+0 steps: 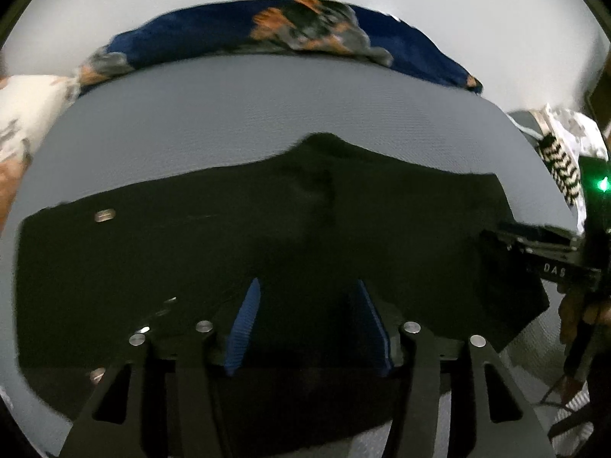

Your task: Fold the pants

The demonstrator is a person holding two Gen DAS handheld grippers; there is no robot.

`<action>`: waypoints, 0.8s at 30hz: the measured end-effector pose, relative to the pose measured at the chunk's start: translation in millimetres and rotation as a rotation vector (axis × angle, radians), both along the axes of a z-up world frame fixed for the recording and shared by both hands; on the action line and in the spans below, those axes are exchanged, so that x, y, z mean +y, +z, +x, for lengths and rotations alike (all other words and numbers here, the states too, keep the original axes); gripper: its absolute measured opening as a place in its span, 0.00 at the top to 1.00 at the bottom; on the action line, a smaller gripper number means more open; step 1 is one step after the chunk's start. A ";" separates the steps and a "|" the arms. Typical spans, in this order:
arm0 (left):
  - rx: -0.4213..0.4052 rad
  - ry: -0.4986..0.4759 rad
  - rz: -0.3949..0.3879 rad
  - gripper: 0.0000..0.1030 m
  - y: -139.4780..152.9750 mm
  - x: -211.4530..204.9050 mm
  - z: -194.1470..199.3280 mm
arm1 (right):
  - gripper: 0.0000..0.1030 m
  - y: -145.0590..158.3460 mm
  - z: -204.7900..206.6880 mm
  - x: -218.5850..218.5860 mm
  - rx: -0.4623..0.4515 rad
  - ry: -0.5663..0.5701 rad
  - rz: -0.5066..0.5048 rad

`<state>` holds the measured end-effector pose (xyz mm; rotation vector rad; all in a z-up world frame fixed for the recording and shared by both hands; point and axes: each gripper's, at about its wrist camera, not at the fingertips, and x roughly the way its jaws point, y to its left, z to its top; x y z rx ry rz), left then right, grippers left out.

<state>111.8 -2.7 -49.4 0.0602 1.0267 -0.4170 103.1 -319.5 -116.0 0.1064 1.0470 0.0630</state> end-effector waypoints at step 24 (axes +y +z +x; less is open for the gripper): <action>0.107 0.325 -0.053 0.44 18.2 187.4 -36.3 | 0.42 -2.6 -32.3 106.0 0.061 0.207 0.076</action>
